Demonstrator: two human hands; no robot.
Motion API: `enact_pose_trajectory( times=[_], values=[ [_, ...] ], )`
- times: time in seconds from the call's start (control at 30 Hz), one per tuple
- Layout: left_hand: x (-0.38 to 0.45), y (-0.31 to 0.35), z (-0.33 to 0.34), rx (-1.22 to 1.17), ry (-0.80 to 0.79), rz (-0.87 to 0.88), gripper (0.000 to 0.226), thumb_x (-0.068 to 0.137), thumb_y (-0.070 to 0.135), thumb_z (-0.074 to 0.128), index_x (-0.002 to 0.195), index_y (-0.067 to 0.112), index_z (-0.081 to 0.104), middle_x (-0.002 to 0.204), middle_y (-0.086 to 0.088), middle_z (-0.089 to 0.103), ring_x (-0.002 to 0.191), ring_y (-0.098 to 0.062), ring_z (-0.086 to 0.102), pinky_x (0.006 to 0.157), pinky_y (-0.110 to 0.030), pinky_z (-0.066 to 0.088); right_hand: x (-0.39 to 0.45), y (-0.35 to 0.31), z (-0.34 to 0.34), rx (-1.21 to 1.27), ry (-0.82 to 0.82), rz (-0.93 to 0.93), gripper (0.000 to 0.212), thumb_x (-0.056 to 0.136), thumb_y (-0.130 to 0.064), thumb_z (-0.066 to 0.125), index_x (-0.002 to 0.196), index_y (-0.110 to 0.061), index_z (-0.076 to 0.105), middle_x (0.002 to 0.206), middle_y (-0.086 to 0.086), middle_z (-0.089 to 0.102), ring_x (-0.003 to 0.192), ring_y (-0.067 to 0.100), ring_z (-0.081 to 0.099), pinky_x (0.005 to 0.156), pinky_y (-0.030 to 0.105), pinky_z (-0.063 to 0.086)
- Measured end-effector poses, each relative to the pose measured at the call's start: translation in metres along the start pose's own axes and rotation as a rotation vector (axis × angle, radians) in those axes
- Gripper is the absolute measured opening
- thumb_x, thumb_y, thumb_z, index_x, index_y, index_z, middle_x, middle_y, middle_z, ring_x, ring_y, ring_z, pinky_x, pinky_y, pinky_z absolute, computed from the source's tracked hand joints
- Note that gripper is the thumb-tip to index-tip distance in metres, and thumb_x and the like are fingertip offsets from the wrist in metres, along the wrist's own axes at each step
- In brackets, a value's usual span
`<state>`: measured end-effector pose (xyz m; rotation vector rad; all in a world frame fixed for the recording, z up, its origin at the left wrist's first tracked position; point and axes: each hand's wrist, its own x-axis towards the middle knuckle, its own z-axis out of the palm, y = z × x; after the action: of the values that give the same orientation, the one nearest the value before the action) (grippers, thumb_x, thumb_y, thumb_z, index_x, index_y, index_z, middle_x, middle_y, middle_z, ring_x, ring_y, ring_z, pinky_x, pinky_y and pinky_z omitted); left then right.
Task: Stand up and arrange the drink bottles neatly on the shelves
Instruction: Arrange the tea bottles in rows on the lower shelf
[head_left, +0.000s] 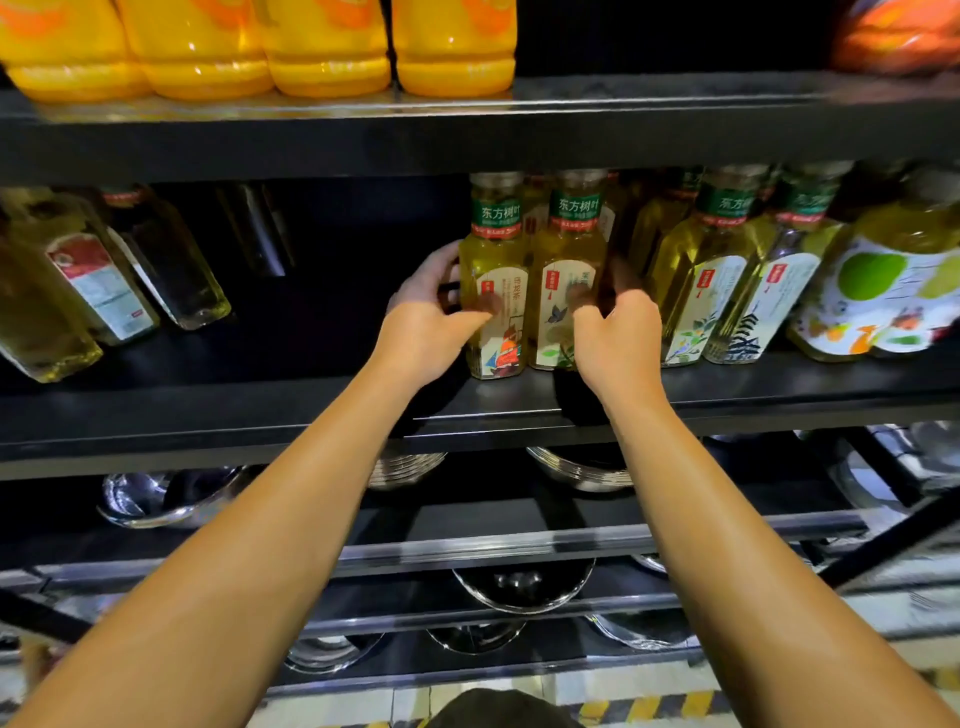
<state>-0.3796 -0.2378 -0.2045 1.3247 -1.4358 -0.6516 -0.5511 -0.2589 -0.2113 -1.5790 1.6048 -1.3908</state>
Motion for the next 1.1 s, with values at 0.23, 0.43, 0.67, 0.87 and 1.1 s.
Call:
enact_pose_trajectory(
  times=[0.23, 0.43, 0.67, 0.87, 1.1],
  values=[
    [0.022, 0.002, 0.030, 0.044, 0.001, -0.025, 0.056, 0.086, 0.027, 0.074, 0.136, 0.029, 0.049, 0.130, 0.009, 0.061, 0.117, -0.009, 0.058, 0.098, -0.037, 0.051, 0.013, -0.001, -0.011, -0.109, 0.070, 0.178, 0.020, 0.092, -0.009, 0.054, 0.074, -0.006, 0.047, 0.072, 0.003, 0.046, 0.068, 0.024, 0.048, 0.056, 0.029, 0.037],
    [0.031, 0.003, 0.037, 0.140, 0.079, -0.064, 0.070, 0.080, 0.030, 0.079, 0.141, 0.025, 0.045, 0.135, 0.005, 0.058, 0.118, -0.011, 0.057, 0.092, -0.030, 0.050, -0.004, -0.007, -0.010, -0.159, 0.000, 0.084, 0.020, 0.088, -0.021, 0.060, 0.086, -0.006, 0.048, 0.098, 0.006, 0.047, 0.097, 0.026, 0.048, 0.074, 0.033, 0.043],
    [0.036, -0.015, 0.046, 0.261, 0.099, -0.045, 0.067, 0.080, 0.032, 0.078, 0.138, 0.020, 0.048, 0.127, 0.002, 0.061, 0.111, -0.014, 0.061, 0.092, -0.029, 0.051, -0.021, 0.011, -0.005, -0.141, 0.074, -0.069, 0.020, 0.091, -0.020, 0.055, 0.107, -0.009, 0.050, 0.103, 0.004, 0.044, 0.088, 0.020, 0.046, 0.077, 0.033, 0.042],
    [0.046, -0.013, 0.052, 0.343, 0.086, -0.028, 0.068, 0.083, 0.034, 0.075, 0.142, 0.020, 0.045, 0.131, -0.001, 0.058, 0.115, -0.014, 0.059, 0.086, -0.021, 0.044, -0.003, 0.008, -0.006, -0.089, 0.024, 0.043, 0.023, 0.086, -0.017, 0.060, 0.106, -0.013, 0.052, 0.107, 0.011, 0.060, 0.092, 0.025, 0.055, 0.074, 0.030, 0.043],
    [0.054, -0.013, 0.060, 0.414, 0.105, -0.001, 0.067, 0.086, 0.036, 0.072, 0.144, 0.018, 0.043, 0.134, -0.007, 0.053, 0.117, -0.020, 0.058, 0.087, -0.024, 0.043, 0.003, 0.006, -0.006, -0.059, -0.011, 0.091, 0.027, 0.085, -0.010, 0.063, 0.109, -0.007, 0.052, 0.107, 0.012, 0.062, 0.086, 0.026, 0.059, 0.071, 0.031, 0.050]
  ],
)
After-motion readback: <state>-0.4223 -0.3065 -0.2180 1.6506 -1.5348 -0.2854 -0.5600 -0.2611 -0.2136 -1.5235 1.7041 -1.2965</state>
